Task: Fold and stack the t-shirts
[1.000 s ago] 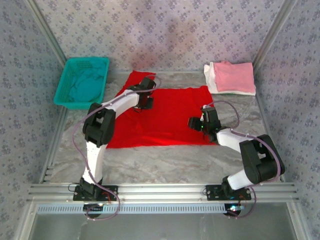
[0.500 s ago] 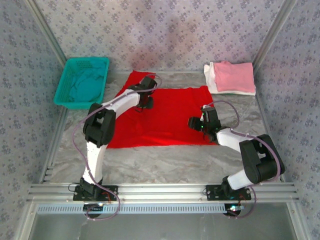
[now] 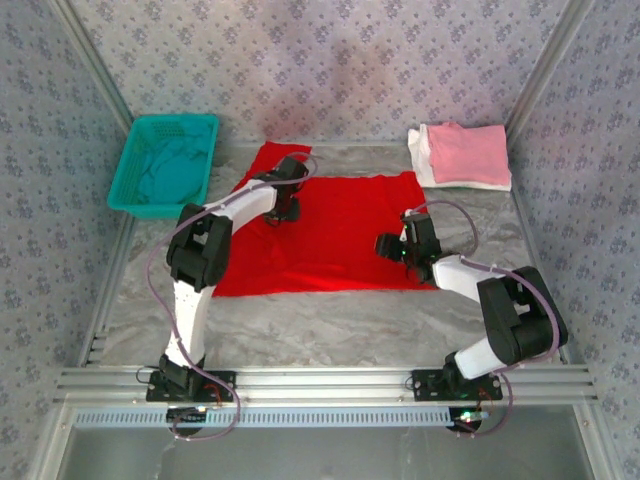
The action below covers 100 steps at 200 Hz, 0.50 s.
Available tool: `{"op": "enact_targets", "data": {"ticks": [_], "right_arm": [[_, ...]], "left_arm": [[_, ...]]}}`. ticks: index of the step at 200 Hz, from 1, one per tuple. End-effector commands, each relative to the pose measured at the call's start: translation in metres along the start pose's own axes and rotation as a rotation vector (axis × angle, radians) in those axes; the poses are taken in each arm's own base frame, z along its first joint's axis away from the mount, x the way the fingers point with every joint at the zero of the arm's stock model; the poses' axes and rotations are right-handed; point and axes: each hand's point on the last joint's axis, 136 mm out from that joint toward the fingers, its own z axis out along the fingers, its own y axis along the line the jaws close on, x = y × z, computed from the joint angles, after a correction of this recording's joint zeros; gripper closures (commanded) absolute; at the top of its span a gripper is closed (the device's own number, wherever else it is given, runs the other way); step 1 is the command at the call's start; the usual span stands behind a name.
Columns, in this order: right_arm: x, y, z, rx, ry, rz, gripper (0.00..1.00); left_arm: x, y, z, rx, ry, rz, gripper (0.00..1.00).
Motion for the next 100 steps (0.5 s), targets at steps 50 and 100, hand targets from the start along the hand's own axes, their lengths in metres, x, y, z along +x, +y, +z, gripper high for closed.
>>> {"op": "enact_targets", "data": {"ticks": [50,100], "right_arm": [[-0.004,0.001,0.002,0.002,0.016,0.025,0.40],[-0.003,0.001,0.004,0.000,0.024,0.027,0.40]], "left_arm": [[0.019,0.008,0.015,-0.043,0.045,0.004,0.87],[0.011,0.009,0.001,-0.051,0.012,0.010,1.00]]}}
